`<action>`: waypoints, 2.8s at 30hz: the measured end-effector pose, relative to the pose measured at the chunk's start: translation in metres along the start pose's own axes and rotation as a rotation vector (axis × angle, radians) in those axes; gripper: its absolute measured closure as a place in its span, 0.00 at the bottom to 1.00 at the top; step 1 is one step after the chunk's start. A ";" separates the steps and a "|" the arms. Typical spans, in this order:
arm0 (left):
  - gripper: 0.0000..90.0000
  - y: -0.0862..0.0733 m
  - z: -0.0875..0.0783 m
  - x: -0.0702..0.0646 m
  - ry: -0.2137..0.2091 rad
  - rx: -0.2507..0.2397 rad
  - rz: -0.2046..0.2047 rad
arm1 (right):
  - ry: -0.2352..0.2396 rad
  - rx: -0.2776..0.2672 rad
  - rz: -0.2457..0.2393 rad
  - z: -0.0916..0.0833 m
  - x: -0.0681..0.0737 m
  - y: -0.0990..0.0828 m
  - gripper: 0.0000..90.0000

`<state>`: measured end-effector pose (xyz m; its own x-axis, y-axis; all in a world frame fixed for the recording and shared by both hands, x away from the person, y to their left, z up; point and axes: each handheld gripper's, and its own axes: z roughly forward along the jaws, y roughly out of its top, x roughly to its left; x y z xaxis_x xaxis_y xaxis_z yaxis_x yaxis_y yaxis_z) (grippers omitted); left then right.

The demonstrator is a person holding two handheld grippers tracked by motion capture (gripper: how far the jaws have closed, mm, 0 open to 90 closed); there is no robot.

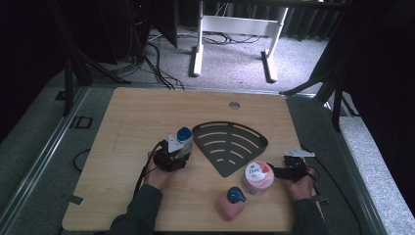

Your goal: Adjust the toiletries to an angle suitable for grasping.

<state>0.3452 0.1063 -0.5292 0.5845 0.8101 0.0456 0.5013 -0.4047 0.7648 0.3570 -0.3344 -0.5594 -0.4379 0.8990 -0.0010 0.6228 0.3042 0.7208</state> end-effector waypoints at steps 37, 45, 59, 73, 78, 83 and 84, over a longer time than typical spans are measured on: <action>0.51 0.004 0.004 0.022 -0.001 0.037 -0.088 | 0.000 0.000 0.000 0.000 0.000 0.000 0.16; 0.50 -0.004 -0.009 0.015 -0.025 0.040 -0.077 | -0.001 0.000 0.000 0.000 0.000 0.000 0.16; 0.56 0.011 -0.053 -0.033 -0.148 -0.015 0.058 | -0.001 0.000 0.002 0.000 0.000 0.000 0.16; 0.72 0.028 -0.077 -0.073 -0.348 -0.062 0.159 | -0.001 0.000 0.003 0.000 0.000 0.000 0.16; 0.78 0.031 -0.081 -0.080 -0.385 -0.061 0.183 | -0.001 0.000 0.002 0.000 0.000 0.000 0.16; 0.85 0.035 -0.087 -0.094 -0.434 -0.072 0.229 | -0.001 0.000 0.002 0.000 0.000 0.000 0.16; 0.85 0.036 -0.089 -0.098 -0.456 -0.078 0.236 | -0.001 0.000 0.002 0.000 0.000 0.000 0.16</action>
<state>0.2491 0.0497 -0.4493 0.9034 0.4261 -0.0487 0.2831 -0.5071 0.8141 0.3568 -0.3343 -0.5594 -0.4361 0.8999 0.0000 0.6240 0.3024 0.7205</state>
